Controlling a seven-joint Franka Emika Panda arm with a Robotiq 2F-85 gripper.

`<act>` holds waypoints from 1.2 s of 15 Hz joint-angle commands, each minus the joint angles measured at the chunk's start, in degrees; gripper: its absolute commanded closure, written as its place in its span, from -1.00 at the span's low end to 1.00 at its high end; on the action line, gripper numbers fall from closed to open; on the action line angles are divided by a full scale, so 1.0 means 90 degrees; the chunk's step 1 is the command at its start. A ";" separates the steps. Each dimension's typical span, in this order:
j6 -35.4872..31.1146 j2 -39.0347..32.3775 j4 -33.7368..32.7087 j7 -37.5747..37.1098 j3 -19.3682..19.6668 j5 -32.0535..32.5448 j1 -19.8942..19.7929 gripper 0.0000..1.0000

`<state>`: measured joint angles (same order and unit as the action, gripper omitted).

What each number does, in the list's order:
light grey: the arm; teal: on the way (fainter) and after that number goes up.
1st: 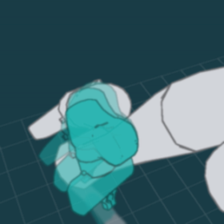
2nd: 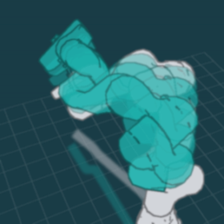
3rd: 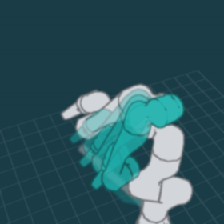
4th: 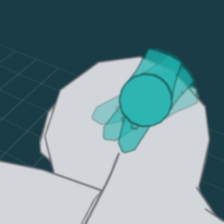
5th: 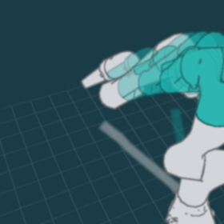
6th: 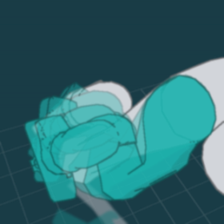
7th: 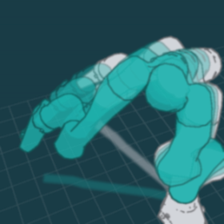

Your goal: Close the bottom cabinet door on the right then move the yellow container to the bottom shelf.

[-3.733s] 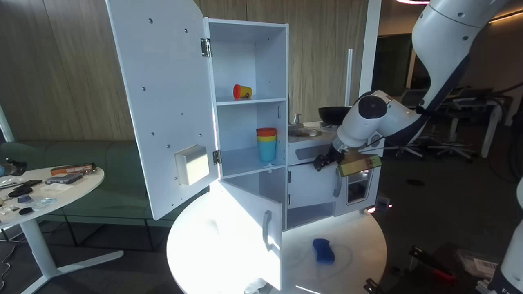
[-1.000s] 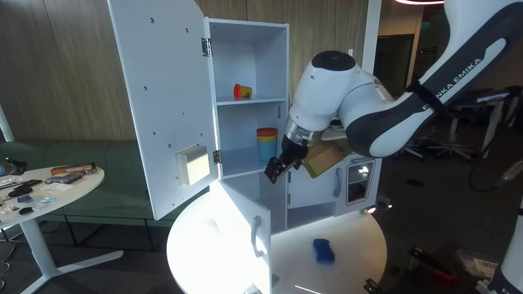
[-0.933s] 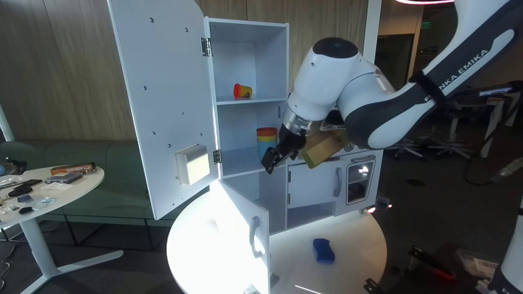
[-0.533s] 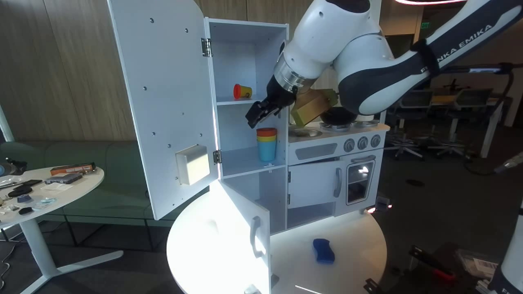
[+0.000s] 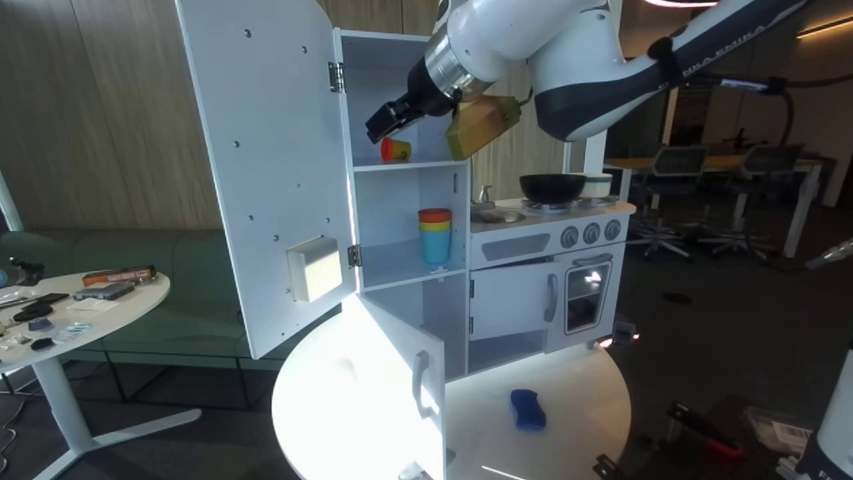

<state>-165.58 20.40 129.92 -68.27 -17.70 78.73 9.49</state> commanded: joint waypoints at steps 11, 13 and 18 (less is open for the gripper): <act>0.0563 -0.0813 -0.0870 -0.0614 -0.0015 0.0465 -0.0306 -1.00; 0.0942 -0.1066 -0.1118 -0.0709 -0.0014 0.0420 -0.0371 -1.00; 0.1474 -0.1597 -0.1880 -0.0864 -0.0053 0.0289 -0.0382 -1.00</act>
<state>-155.12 9.52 118.67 -75.42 -17.56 83.03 5.93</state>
